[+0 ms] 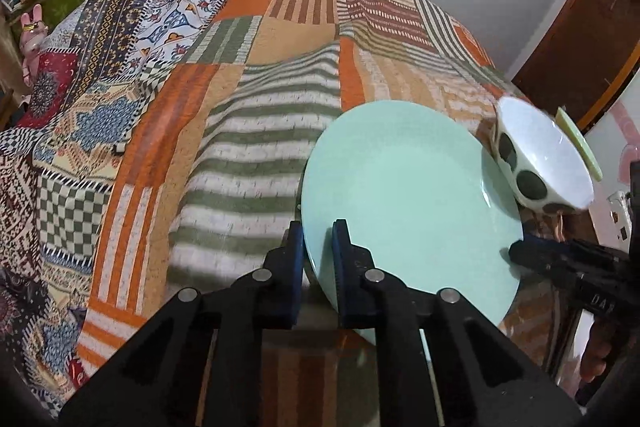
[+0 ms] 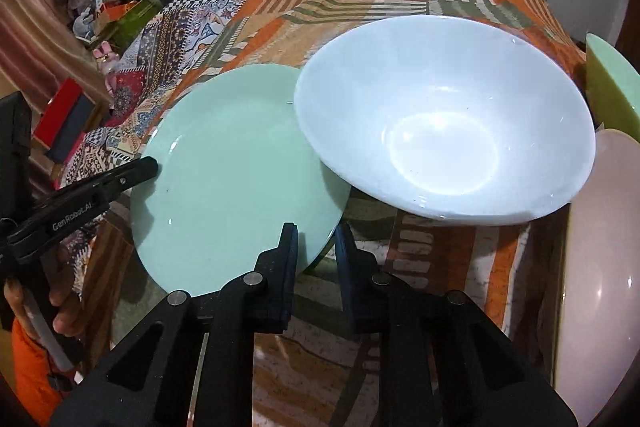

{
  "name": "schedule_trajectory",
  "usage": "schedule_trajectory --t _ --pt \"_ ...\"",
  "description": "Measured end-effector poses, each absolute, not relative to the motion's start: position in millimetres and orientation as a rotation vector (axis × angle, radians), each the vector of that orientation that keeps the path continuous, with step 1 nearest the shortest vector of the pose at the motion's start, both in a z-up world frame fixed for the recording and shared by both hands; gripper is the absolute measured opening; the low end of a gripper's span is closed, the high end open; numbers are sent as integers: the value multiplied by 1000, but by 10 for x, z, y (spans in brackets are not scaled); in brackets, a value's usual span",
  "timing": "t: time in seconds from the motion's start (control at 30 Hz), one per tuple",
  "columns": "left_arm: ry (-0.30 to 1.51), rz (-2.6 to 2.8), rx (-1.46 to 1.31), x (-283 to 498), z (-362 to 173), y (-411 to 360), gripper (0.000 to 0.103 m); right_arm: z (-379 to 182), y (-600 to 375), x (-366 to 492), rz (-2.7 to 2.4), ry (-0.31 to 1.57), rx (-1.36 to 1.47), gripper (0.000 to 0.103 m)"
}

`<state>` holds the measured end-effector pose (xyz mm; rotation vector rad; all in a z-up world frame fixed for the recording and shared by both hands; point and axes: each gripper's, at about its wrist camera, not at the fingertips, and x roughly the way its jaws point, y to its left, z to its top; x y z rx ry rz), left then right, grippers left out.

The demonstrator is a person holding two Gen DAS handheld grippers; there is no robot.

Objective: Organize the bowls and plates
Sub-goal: 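Lift the mint-green plate and carry it toward the plate stack with both tools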

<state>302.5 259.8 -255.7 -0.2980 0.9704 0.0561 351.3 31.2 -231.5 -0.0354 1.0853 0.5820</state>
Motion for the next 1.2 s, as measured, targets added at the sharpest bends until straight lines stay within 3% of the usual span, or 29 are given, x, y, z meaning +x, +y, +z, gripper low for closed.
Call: schedule_trajectory --t 0.47,1.2 --pt "1050 24 -325 2032 -2547 2433 16 -2311 220 3089 704 1129 -105 17" --pt "1058 50 -342 2136 -2560 2527 16 -2317 451 3187 701 1100 -150 16"
